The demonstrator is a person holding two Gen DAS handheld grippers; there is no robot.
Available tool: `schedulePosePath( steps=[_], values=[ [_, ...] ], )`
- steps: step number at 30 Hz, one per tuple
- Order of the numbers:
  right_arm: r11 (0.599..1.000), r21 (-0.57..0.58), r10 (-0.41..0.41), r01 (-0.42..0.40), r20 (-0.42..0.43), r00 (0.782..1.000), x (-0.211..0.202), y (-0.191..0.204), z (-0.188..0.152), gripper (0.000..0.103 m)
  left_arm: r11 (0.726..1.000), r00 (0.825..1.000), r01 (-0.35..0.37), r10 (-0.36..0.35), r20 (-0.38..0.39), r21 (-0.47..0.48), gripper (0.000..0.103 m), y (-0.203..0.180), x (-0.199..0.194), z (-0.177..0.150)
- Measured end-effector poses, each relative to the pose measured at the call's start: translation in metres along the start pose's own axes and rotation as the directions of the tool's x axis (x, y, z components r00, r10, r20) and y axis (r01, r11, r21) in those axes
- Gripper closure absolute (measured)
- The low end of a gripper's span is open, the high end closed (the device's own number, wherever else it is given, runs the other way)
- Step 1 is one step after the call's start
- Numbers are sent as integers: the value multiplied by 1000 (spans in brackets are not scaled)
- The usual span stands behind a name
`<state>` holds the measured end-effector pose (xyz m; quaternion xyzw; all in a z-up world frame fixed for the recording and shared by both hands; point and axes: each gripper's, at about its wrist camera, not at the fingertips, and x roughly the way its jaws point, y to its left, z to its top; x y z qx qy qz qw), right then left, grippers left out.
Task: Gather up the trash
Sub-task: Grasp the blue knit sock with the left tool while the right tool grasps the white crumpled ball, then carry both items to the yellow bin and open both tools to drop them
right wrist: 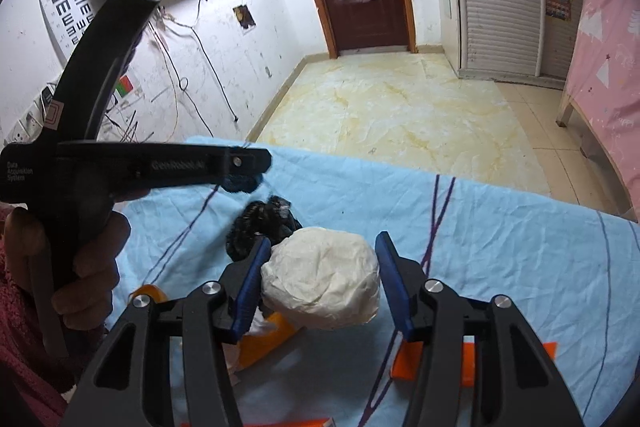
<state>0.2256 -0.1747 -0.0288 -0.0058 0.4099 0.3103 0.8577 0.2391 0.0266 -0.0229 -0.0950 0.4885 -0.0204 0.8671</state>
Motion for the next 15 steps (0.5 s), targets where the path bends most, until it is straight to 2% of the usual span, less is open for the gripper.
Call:
schedulePosePath(
  steps=[6, 15],
  values=[
    [1000, 8, -3, 2, 52, 999, -30, -2, -6, 55, 1000, 998, 1, -1, 69, -9, 76, -4, -34, 0],
    [999, 34, -6, 1, 146, 989, -80, -13, -10, 55, 998, 990, 2, -12, 142, 69, 76, -49, -78, -15]
  ],
)
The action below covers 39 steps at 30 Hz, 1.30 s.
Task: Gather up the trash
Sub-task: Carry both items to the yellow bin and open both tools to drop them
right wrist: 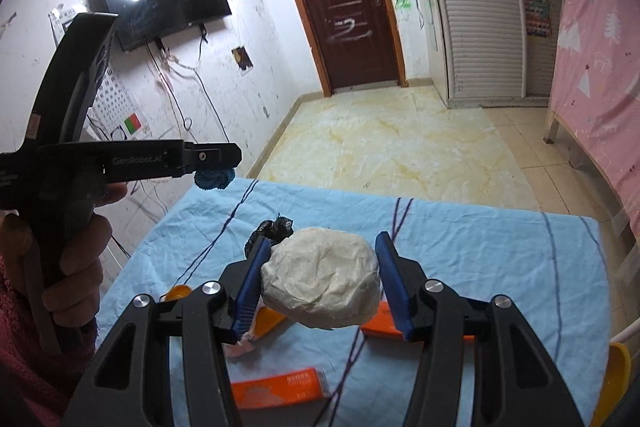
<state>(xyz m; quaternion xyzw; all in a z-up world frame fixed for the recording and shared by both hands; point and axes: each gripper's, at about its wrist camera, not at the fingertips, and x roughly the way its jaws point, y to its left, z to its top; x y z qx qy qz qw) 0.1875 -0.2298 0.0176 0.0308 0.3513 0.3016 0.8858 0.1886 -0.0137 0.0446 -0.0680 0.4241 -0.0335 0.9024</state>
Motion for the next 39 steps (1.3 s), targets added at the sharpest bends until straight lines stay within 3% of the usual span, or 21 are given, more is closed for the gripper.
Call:
schedulePosePath(
  steps=[9, 23, 39],
  values=[
    [999, 46, -26, 21, 92, 995, -59, -27, -15, 55, 997, 999, 15, -18, 32, 75, 76, -50, -25, -9],
    [982, 172, -110, 75, 205, 972, -135, -106, -51, 55, 979, 998, 58, -62, 16, 197, 76, -147, -28, -27],
    [932, 327, -248, 156, 263, 933, -200, -195, -108, 55, 928, 991, 135, -122, -60, 346, 75, -266, -6, -55]
  ],
)
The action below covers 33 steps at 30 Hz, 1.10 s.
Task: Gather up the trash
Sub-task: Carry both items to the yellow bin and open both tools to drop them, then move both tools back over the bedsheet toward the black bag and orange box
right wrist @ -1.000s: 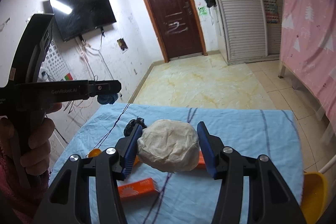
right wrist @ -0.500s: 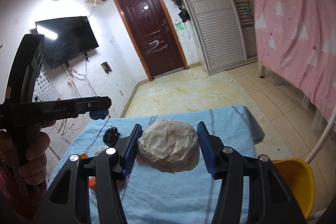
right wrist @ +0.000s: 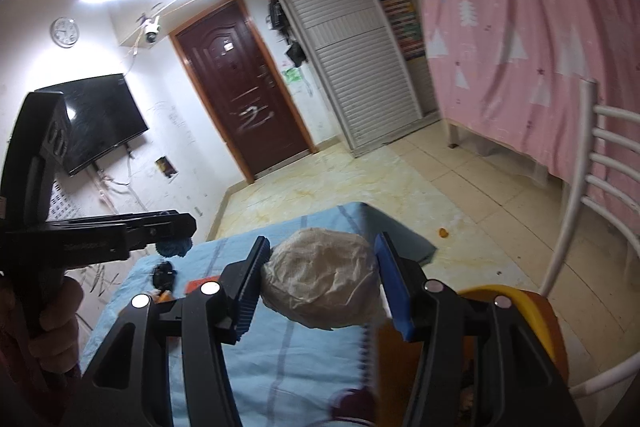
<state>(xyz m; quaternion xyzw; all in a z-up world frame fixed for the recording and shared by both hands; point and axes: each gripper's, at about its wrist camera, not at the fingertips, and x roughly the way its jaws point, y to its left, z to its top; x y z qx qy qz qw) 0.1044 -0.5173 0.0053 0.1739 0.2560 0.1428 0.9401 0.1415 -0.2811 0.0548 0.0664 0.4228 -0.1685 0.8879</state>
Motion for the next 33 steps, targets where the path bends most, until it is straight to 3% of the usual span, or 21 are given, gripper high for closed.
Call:
schedulePosePath(
  steps=[10, 19, 21, 25, 33],
  values=[
    [994, 70, -85, 85, 3, 996, -18, -58, -17, 55, 993, 997, 65, -62, -38, 95, 75, -75, 24, 5],
    [987, 123, -106, 104, 7, 994, -26, -86, -22, 53, 988, 993, 103, -95, -75, 117, 75, -103, 41, 8],
    [985, 133, -108, 106, 7, 994, -27, -89, -23, 50, 987, 991, 114, -104, -88, 117, 73, -108, 44, 8],
    [982, 150, -119, 114, 21, 993, -32, -94, -23, 41, 986, 989, 121, -110, -101, 116, 52, -115, 50, 10],
    [981, 149, -129, 125, 18, 991, -36, -90, -21, 41, 988, 989, 119, -110, -94, 102, 51, -102, 44, 8]
  ],
)
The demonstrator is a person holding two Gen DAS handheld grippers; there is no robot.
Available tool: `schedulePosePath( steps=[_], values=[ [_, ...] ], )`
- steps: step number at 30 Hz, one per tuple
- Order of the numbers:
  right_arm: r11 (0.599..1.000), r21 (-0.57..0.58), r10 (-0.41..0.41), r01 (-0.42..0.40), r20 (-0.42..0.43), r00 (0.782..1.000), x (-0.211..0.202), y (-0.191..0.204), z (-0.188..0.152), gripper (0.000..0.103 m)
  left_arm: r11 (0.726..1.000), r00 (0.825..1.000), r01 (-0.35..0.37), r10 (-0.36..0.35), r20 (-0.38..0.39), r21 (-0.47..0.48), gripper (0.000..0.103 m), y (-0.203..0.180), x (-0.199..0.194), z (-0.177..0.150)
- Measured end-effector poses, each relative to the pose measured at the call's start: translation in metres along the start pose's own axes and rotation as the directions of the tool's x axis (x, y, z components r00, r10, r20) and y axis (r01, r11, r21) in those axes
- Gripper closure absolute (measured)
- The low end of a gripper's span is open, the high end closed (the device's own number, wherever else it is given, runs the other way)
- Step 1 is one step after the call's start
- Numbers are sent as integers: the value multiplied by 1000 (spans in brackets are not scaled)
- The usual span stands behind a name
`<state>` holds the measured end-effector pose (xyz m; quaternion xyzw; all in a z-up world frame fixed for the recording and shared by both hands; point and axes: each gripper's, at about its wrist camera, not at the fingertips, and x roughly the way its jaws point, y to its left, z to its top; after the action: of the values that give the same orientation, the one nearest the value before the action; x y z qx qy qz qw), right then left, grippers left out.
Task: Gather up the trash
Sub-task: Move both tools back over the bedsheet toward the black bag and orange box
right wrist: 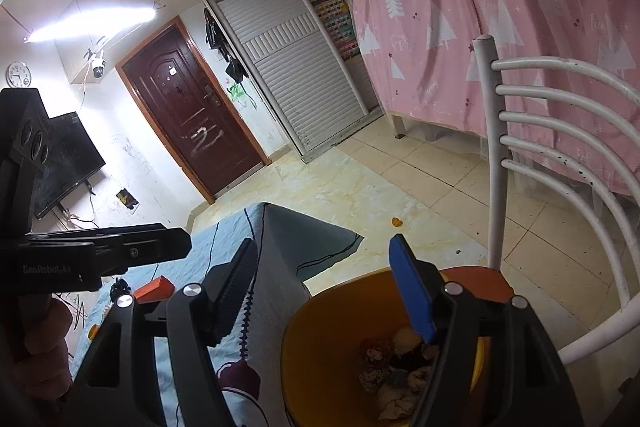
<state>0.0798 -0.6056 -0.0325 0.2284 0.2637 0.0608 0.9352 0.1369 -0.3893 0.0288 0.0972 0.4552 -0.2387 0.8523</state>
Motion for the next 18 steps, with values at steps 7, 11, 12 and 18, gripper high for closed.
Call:
schedulePosePath(
  steps=[7, 11, 12, 18],
  values=[
    [999, -47, 10, -11, -16, 1000, 5, 29, 3, 41, 999, 1000, 3, -2, 25, -36, 51, 23, -17, -5],
    [996, -82, 22, -24, -31, 999, 12, 53, 4, 41, 998, 999, 6, -3, 43, -64, 51, 42, -29, -9],
    [996, -90, 25, -28, -36, 999, 14, 59, 5, 41, 997, 999, 6, -3, 49, -73, 51, 49, -33, -10],
    [987, -150, 41, -52, -74, 996, 31, 102, 4, 41, 993, 997, -6, 15, 74, -120, 51, 86, -52, -19]
  ],
)
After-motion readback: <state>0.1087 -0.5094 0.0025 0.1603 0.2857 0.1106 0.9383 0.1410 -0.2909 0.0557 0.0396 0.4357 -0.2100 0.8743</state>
